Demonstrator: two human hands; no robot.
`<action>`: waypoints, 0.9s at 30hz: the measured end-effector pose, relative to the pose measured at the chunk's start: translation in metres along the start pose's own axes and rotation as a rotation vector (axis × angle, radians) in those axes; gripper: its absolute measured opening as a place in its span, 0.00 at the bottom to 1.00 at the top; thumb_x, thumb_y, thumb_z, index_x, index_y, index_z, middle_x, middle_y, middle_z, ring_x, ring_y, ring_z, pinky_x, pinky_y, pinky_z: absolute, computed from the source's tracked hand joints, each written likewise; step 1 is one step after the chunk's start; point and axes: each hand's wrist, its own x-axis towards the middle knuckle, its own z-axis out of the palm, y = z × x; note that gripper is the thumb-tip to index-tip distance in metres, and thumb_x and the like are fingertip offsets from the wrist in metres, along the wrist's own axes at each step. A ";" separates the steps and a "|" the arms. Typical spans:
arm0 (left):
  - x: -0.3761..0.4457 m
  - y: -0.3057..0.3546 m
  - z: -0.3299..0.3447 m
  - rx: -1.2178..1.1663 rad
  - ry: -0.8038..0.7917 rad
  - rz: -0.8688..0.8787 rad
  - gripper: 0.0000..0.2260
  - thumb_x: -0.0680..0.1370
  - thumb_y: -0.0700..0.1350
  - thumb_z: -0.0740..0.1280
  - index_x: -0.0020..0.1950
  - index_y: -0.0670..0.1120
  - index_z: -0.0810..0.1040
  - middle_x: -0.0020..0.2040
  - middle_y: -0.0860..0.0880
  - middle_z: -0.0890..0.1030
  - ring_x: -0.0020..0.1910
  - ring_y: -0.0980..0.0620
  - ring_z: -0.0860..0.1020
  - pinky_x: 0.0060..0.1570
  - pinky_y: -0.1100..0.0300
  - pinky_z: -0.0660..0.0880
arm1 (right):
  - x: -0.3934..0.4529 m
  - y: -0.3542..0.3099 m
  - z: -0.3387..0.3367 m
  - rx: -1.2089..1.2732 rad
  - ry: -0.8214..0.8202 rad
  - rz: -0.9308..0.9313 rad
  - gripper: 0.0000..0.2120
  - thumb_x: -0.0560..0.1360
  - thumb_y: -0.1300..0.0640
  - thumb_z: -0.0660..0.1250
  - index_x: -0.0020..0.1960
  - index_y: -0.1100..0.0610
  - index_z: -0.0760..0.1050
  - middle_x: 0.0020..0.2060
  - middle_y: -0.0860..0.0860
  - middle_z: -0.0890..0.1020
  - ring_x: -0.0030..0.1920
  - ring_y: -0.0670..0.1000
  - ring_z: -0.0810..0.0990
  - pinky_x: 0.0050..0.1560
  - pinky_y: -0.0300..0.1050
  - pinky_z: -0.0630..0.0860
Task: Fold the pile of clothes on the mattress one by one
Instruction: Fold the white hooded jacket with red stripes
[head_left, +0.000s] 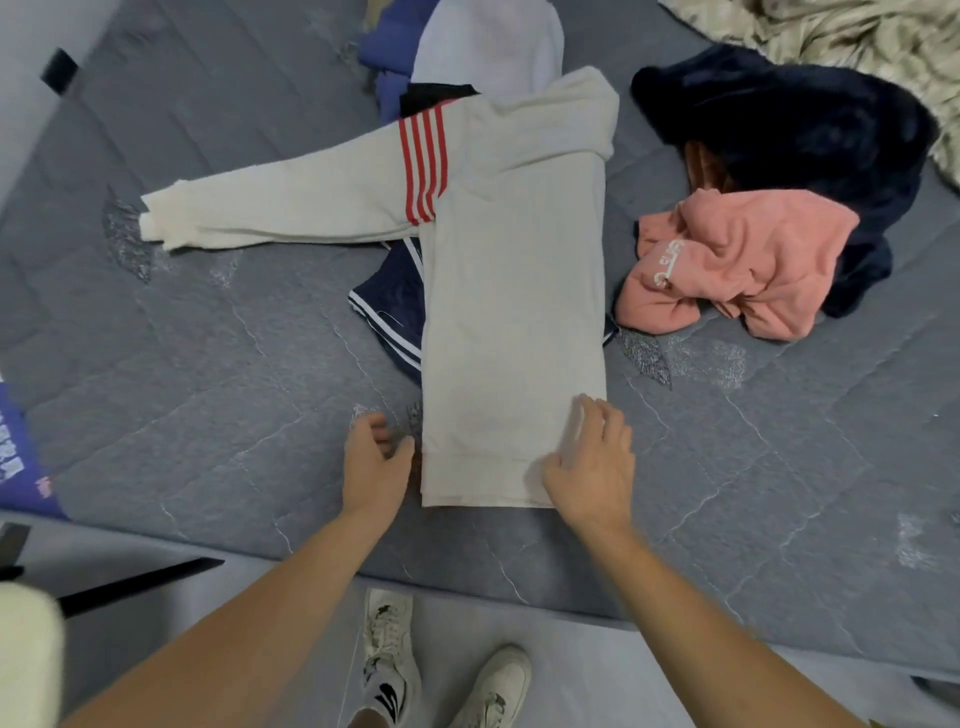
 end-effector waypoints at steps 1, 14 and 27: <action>0.009 0.006 -0.007 -0.017 0.016 0.005 0.16 0.81 0.41 0.70 0.67 0.48 0.72 0.59 0.46 0.78 0.56 0.50 0.78 0.58 0.52 0.78 | 0.009 -0.014 0.000 0.011 0.008 -0.077 0.38 0.66 0.62 0.69 0.76 0.57 0.64 0.72 0.58 0.69 0.69 0.61 0.69 0.65 0.60 0.73; 0.244 0.086 -0.104 -0.437 0.161 -0.175 0.30 0.82 0.51 0.69 0.80 0.46 0.60 0.61 0.48 0.77 0.61 0.48 0.77 0.69 0.48 0.74 | 0.183 -0.256 0.073 -0.096 -0.051 -0.611 0.35 0.74 0.59 0.65 0.79 0.61 0.63 0.80 0.60 0.64 0.80 0.61 0.61 0.80 0.59 0.59; 0.376 0.135 -0.217 -0.919 0.413 -0.433 0.23 0.74 0.43 0.79 0.64 0.44 0.73 0.54 0.48 0.82 0.46 0.50 0.82 0.46 0.51 0.84 | 0.274 -0.409 0.161 0.053 -0.572 -0.432 0.42 0.81 0.52 0.66 0.85 0.52 0.45 0.85 0.48 0.48 0.84 0.49 0.45 0.80 0.43 0.43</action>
